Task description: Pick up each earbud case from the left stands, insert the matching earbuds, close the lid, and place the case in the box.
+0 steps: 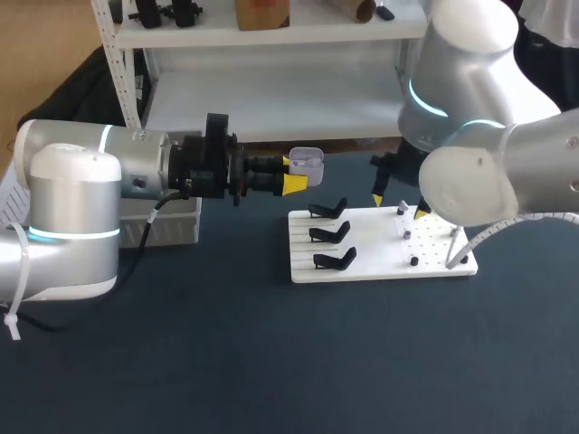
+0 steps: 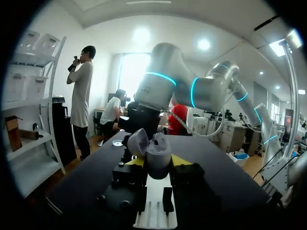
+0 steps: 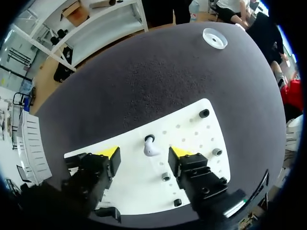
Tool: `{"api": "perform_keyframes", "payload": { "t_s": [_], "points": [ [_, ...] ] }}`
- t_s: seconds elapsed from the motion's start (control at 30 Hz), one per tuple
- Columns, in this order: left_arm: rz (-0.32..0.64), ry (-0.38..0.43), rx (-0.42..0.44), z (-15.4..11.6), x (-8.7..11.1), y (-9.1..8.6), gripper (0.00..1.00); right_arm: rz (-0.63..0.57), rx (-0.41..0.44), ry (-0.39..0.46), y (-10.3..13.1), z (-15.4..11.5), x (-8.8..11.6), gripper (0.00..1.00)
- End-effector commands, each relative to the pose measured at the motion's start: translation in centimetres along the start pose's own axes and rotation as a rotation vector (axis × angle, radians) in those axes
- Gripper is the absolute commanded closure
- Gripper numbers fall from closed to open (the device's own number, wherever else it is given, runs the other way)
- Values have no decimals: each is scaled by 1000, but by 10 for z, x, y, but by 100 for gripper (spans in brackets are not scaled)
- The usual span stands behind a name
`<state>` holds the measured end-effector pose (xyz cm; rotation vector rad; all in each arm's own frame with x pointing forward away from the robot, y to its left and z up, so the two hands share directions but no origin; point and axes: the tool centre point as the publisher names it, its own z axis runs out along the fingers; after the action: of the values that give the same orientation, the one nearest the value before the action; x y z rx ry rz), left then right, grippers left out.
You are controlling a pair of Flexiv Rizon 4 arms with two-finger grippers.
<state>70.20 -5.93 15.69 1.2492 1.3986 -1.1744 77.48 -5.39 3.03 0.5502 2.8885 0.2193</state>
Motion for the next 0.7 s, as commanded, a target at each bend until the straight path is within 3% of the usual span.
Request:
{"api": "perform_keyframes", "payload": {
  "t_s": [0.03,0.7],
  "points": [
    [1,0,-5,0,0,-1,100,4,-6,-1,-2,0,1,55],
    [1,0,-5,0,0,-1,100,34,-5,-1,-6,1,1,69]
  ]
}}
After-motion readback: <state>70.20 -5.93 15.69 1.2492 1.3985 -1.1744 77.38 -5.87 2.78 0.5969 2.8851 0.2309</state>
